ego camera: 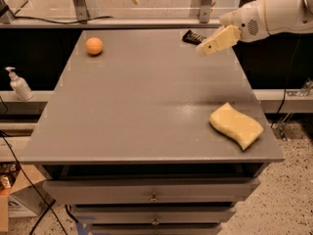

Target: Move rxbar chocolate near orange

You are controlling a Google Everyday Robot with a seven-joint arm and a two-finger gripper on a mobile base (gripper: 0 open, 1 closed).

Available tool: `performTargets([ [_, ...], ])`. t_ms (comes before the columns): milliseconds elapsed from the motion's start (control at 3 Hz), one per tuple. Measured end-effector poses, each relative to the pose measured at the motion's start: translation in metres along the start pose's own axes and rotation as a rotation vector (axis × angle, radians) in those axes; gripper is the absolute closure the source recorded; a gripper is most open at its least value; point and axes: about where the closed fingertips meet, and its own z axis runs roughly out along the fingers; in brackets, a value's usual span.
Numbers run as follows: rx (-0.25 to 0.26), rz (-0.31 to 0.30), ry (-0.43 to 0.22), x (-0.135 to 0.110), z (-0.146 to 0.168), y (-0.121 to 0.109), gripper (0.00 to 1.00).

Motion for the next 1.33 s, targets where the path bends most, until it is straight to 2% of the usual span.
performTargets([
  [333, 0.013, 0.01, 0.022, -0.008, 0.013, -0.023, 0.0],
  [667, 0.019, -0.001, 0.024, -0.011, 0.01, -0.022, 0.0],
  [1000, 0.037, 0.048, -0.011, 0.004, 0.019, -0.022, 0.0],
  [1333, 0.113, 0.107, -0.108, 0.014, 0.033, -0.046, 0.0],
])
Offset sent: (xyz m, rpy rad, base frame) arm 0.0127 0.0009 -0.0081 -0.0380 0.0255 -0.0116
